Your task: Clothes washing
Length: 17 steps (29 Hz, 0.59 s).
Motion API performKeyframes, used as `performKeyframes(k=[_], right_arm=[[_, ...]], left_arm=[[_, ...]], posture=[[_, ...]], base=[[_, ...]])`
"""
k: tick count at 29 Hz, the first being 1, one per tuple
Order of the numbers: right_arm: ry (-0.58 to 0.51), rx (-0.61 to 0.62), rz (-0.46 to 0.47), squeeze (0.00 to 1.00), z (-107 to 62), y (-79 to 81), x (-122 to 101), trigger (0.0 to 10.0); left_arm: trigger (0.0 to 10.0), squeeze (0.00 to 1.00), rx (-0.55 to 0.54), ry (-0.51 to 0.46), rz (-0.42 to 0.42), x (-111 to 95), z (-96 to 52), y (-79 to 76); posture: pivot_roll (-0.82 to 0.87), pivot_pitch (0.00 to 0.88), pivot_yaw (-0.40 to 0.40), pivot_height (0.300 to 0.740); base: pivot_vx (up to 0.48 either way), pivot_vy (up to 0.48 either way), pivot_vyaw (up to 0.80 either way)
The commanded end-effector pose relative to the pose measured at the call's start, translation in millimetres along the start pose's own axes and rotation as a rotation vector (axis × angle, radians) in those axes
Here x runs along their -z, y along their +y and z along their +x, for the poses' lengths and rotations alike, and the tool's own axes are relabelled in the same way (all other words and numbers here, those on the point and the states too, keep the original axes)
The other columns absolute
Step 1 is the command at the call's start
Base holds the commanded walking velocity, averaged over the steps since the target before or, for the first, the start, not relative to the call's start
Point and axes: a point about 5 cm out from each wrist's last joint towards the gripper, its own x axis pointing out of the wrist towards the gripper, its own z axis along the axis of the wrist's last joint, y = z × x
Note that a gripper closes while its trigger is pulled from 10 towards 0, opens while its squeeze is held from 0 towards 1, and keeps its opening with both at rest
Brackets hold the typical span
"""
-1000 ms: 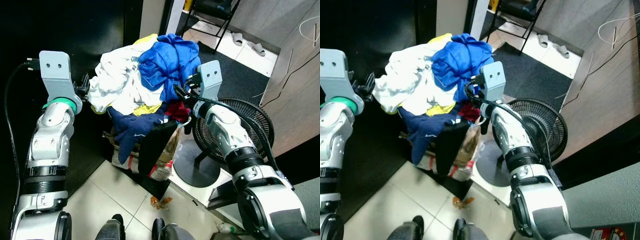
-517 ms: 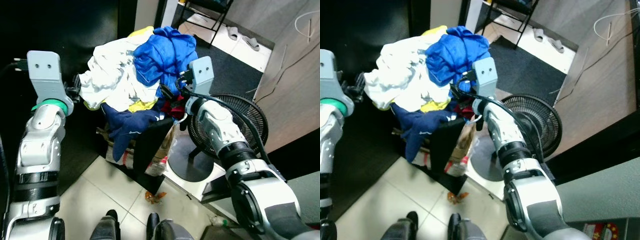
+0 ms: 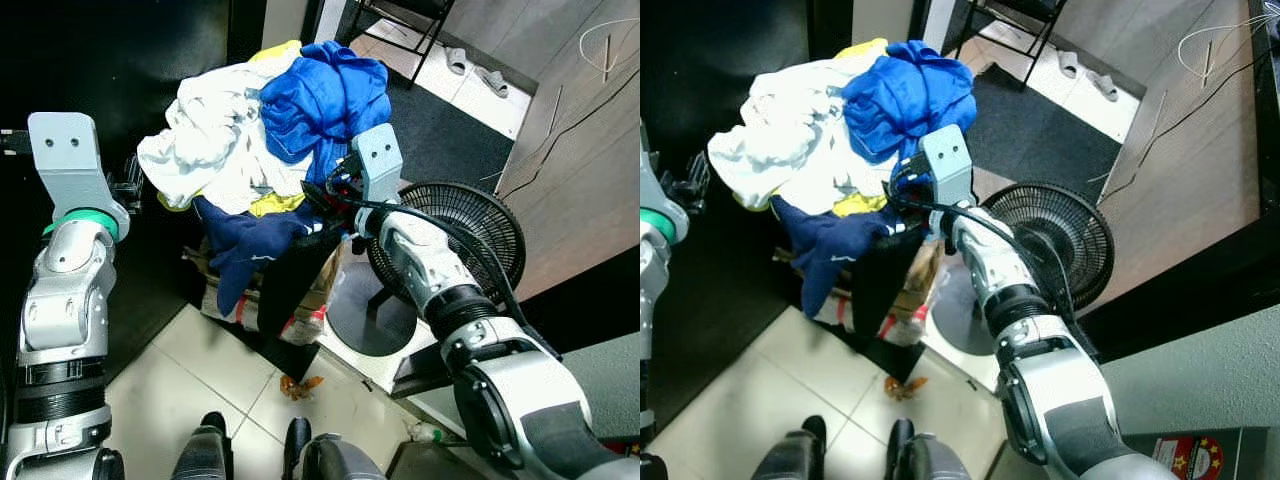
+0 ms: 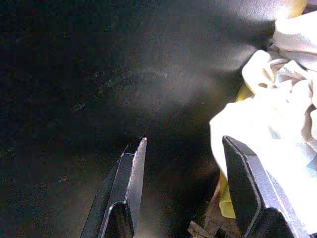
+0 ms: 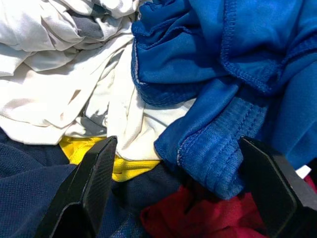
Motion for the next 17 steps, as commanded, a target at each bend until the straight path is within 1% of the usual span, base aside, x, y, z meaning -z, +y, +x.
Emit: performKeyframes(k=[1,2,3,4,6,7,8,10,11,13,17], right_arm=[[0.044,0.058,0.029,0.0,-9.8,-11.4,16.5,9.5],[0.044,0.058,0.029,0.0,-9.8,-11.4,16.5,9.5],[0.055,0.078,0.034,0.0,-12.3,-14.2,20.6,7.3],[0.058,0.087,0.036,0.0,-13.4,-15.9,22.1,0.0],[0.054,0.091,0.035,0.0,-13.0,-16.8,20.9,0.0],[0.029,0.084,0.04,0.0,-9.3,-16.2,13.5,0.0],[0.029,0.084,0.04,0.0,-9.3,-16.2,13.5,0.0],[-0.021,0.079,0.038,0.0,-2.2,-16.1,-2.6,0.0],[-0.021,0.079,0.038,0.0,-2.2,-16.1,-2.6,0.0],[-0.048,0.097,0.035,0.0,2.4,-18.5,-14.5,0.0],[-0.052,0.144,0.049,0.0,4.8,-23.7,-21.7,0.0]], left_arm=[[10.0,0.0,0.01,0.011,-0.001,0.6,1.6,-4.2],[10.0,0.0,0.01,0.011,-0.001,0.6,1.6,-4.2],[10.0,0.0,0.015,0.009,-0.002,-0.4,3.1,-5.9],[10.0,0.0,0.018,0.007,-0.003,-1.1,4.0,-7.0],[10.0,0.0,0.019,0.007,-0.004,-1.5,4.0,-7.5],[10.0,0.0,0.018,0.007,-0.004,-1.2,3.8,-6.8],[10.0,0.0,0.018,0.007,-0.004,-1.2,3.8,-6.8],[10.0,0.0,0.016,0.008,-0.003,-1.0,3.6,-5.7],[10.0,0.0,0.016,0.008,-0.003,-1.0,3.6,-5.7],[10.0,0.0,0.016,0.005,-0.003,-2.1,4.7,-6.1],[10.0,0.0,0.02,0.0,-0.006,-4.0,6.7,-7.9]], posture=[[0.17,0.184,-0.187,0.74],[0.17,0.184,-0.187,0.74],[0.17,0.181,-0.186,0.74],[0.17,0.177,-0.186,0.74],[0.17,0.177,-0.186,0.74],[0.17,0.168,-0.184,0.74],[0.17,0.168,-0.184,0.74],[0.17,0.163,-0.182,0.74],[0.17,0.163,-0.182,0.74],[0.17,0.157,-0.181,0.74],[0.17,0.151,-0.18,0.74]], base=[[0.0,0.0,0.0],[0.0,0.0,0.0],[0.0,0.0,0.0],[0.0,0.0,0.0],[0.0,0.0,0.0],[0.0,0.0,0.0],[0.0,0.0,0.0],[0.0,0.0,0.0],[0.0,0.0,0.0],[0.0,0.0,0.0],[0.0,0.0,0.0]])
